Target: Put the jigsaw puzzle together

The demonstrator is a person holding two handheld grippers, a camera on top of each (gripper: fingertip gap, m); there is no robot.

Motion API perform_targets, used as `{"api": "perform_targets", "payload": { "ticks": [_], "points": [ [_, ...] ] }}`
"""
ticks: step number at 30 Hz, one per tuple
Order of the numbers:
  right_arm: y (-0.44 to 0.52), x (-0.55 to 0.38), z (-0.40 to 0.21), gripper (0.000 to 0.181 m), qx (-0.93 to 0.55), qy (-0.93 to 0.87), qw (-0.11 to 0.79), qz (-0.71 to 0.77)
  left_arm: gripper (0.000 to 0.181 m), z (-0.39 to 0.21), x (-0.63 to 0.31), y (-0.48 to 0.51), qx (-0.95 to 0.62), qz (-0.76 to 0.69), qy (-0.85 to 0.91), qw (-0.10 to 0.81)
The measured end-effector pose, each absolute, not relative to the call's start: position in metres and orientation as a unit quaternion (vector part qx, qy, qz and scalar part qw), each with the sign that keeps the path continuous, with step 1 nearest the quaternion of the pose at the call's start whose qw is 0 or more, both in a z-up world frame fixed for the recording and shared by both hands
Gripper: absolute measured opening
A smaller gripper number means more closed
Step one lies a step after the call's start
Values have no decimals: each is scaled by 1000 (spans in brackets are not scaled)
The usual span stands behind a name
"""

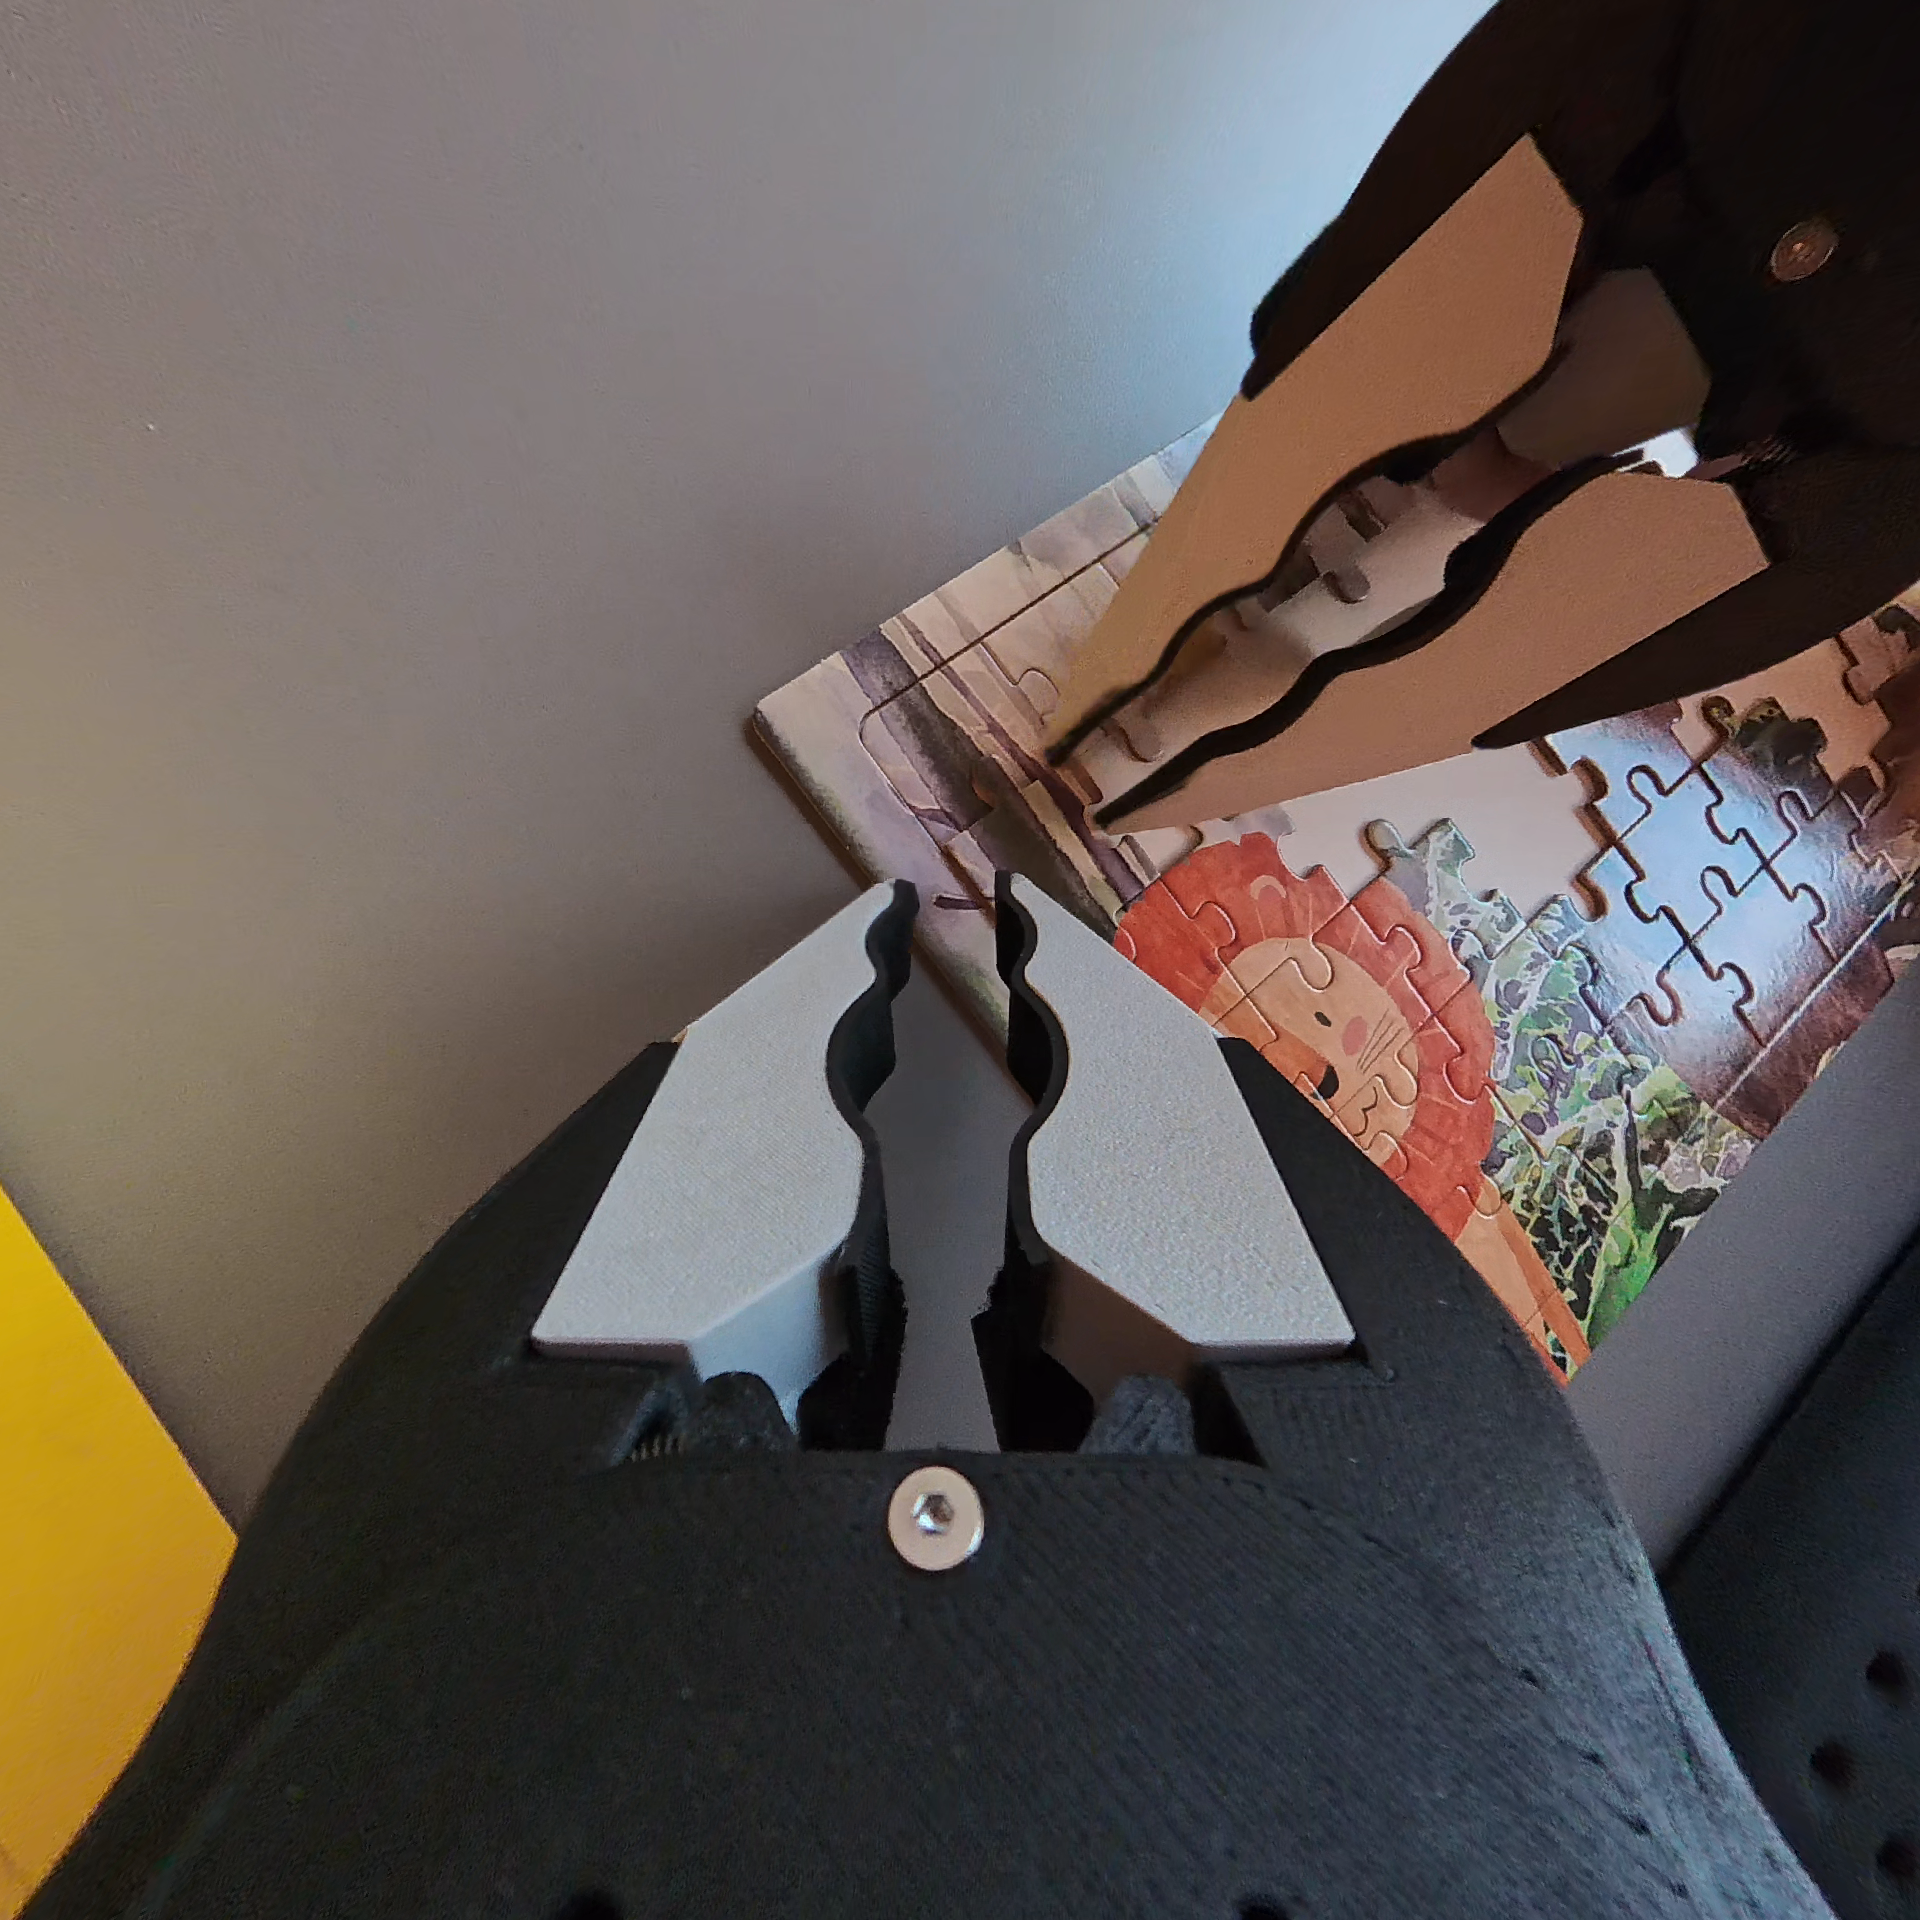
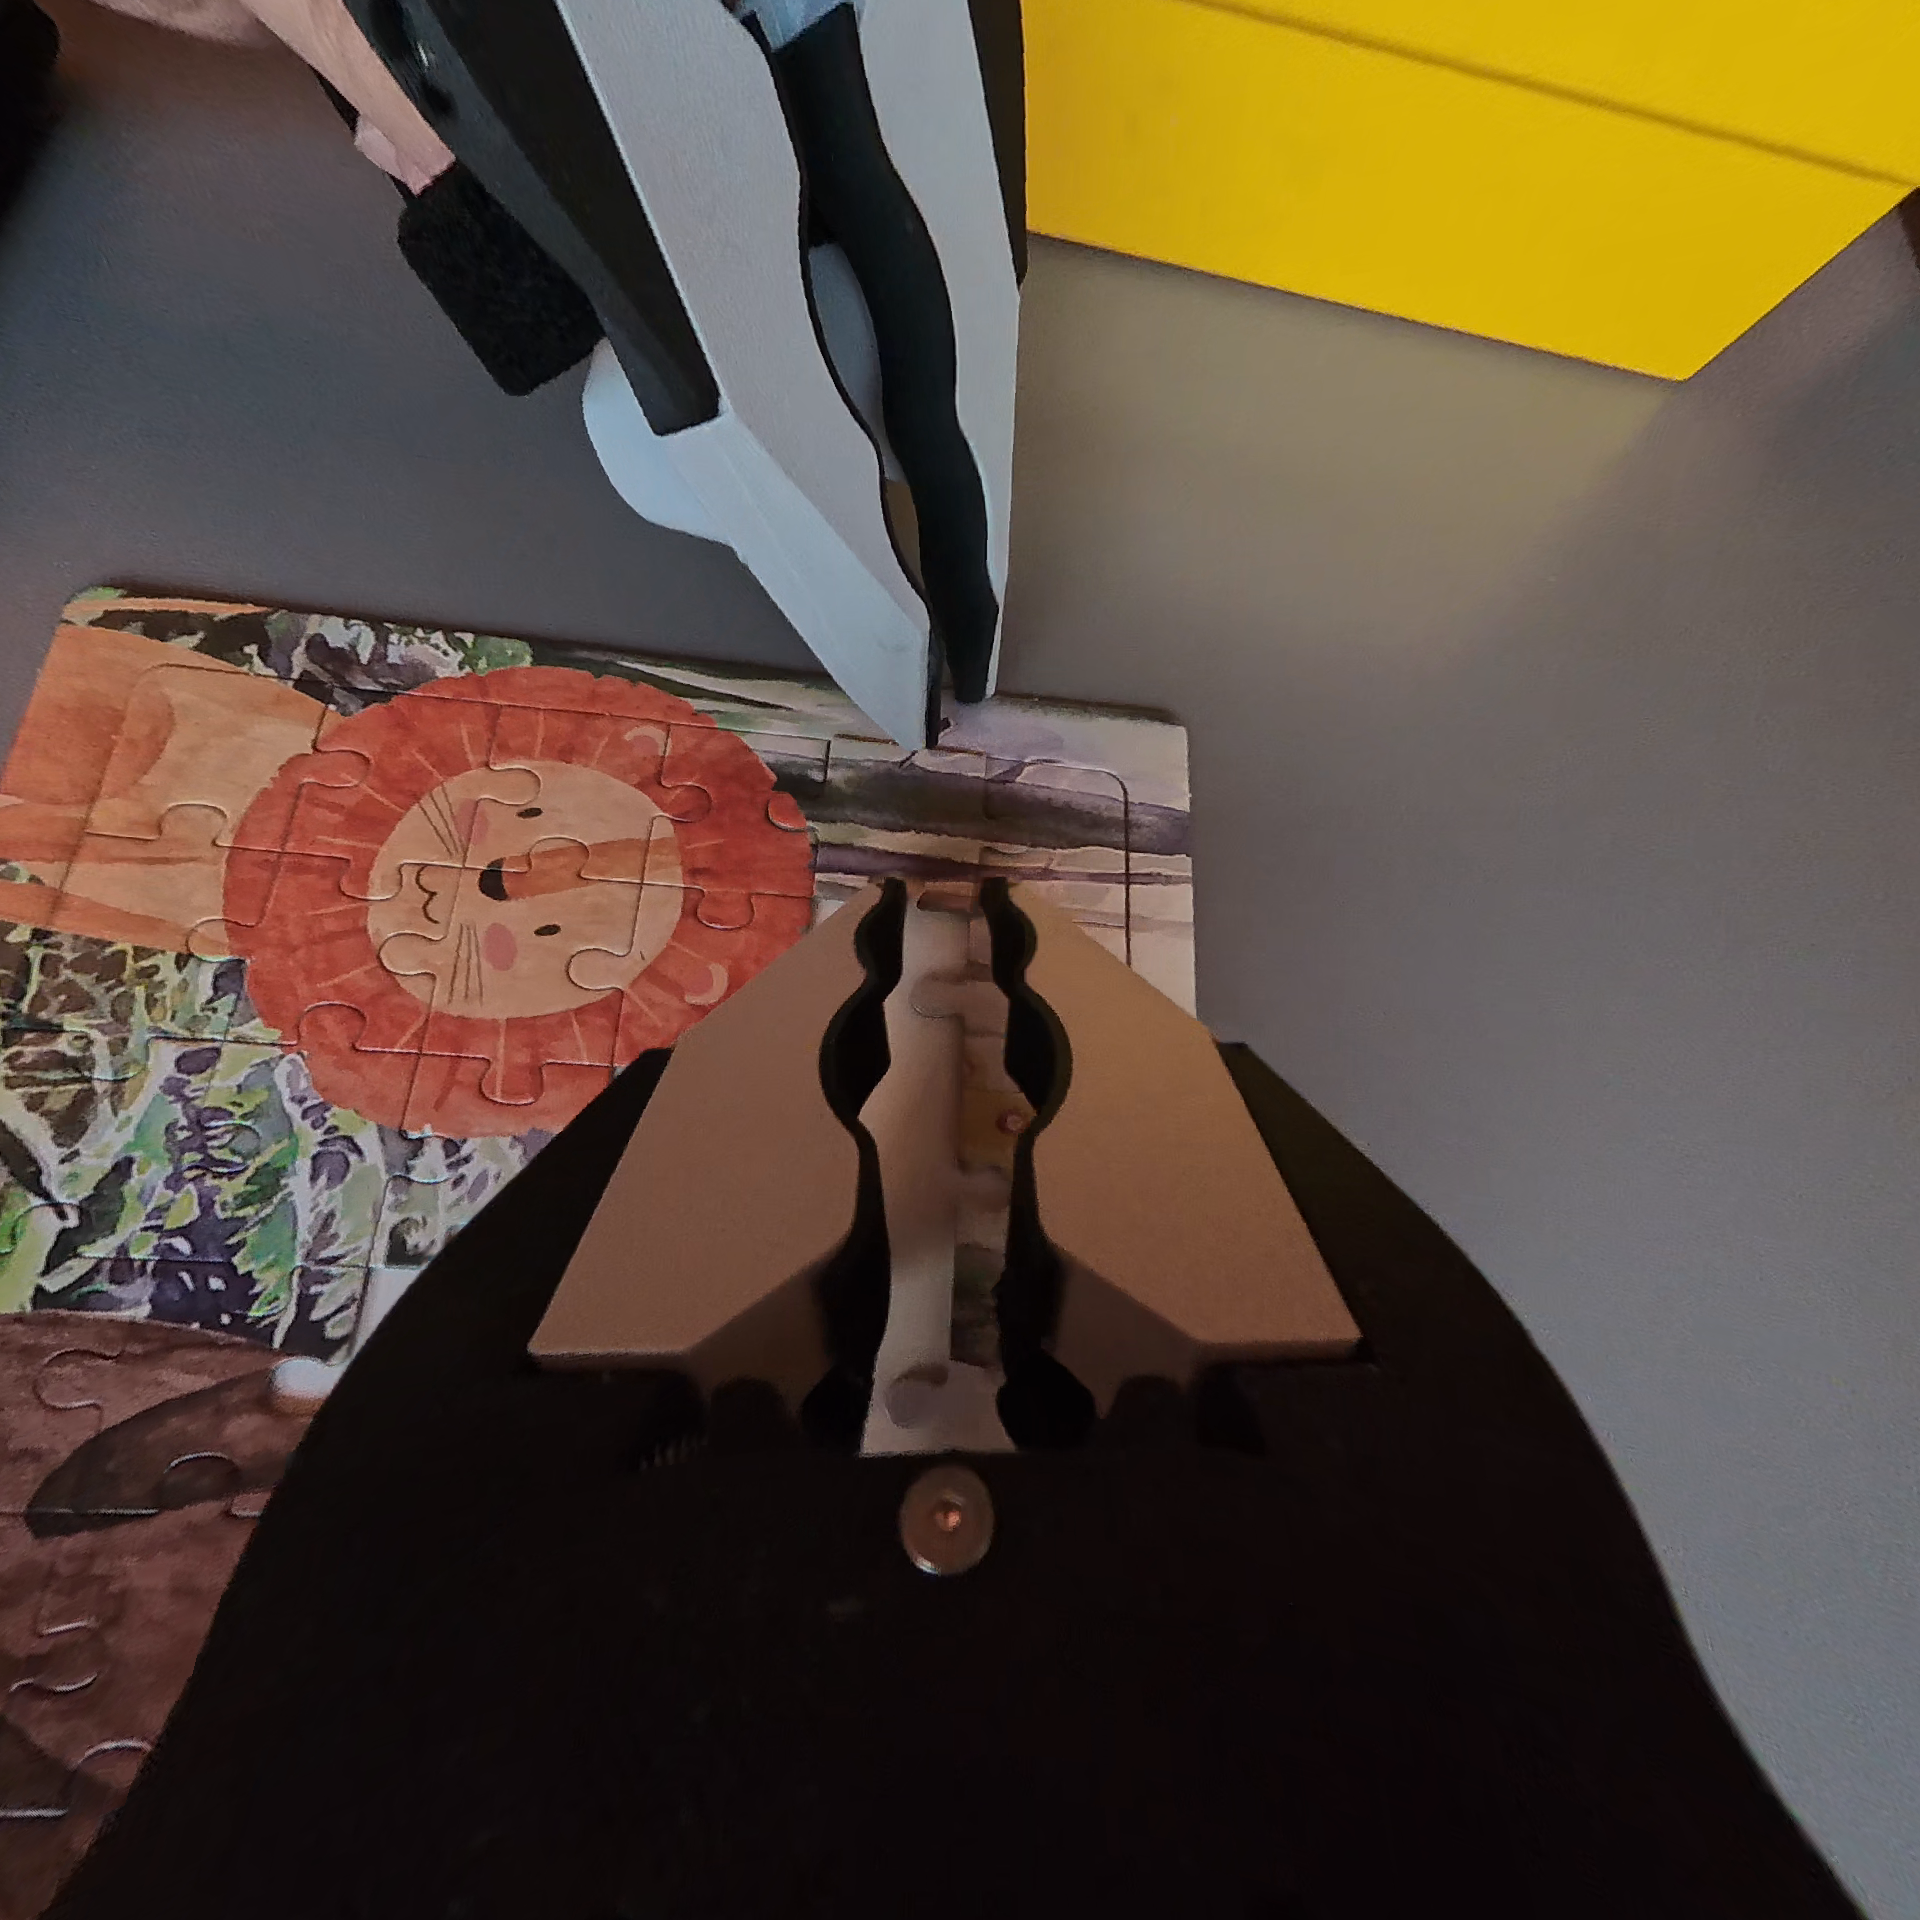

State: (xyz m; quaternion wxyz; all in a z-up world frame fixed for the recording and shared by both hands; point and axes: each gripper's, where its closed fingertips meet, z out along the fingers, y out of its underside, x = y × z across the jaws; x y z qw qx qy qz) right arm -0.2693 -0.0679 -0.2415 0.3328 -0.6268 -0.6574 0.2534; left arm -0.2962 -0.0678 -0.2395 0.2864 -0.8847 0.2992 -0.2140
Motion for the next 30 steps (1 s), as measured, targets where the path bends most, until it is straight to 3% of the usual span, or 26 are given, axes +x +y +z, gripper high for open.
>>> {"api": "perform_targets", "payload": {
  "ticks": [6, 13, 18, 30],
  "points": [
    [-67, -271, -240, 9, -620, -662, 345, 242, 16, -238, -297, -65, -886, -220, 287, 291],
    [-56, -274, -193, 9, -543, -646, 494, 208, 32, -187, -289, -61, -835, -391, 187, 339],
    [-58, -277, -168, 8, -520, -628, 541, 204, 4, -154, -281, -72, -761, -546, 153, 314],
    [-57, -280, -173, 3, -524, -629, 543, 186, 11, -166, -282, -70, -784, -521, 144, 305]
  ]
}}
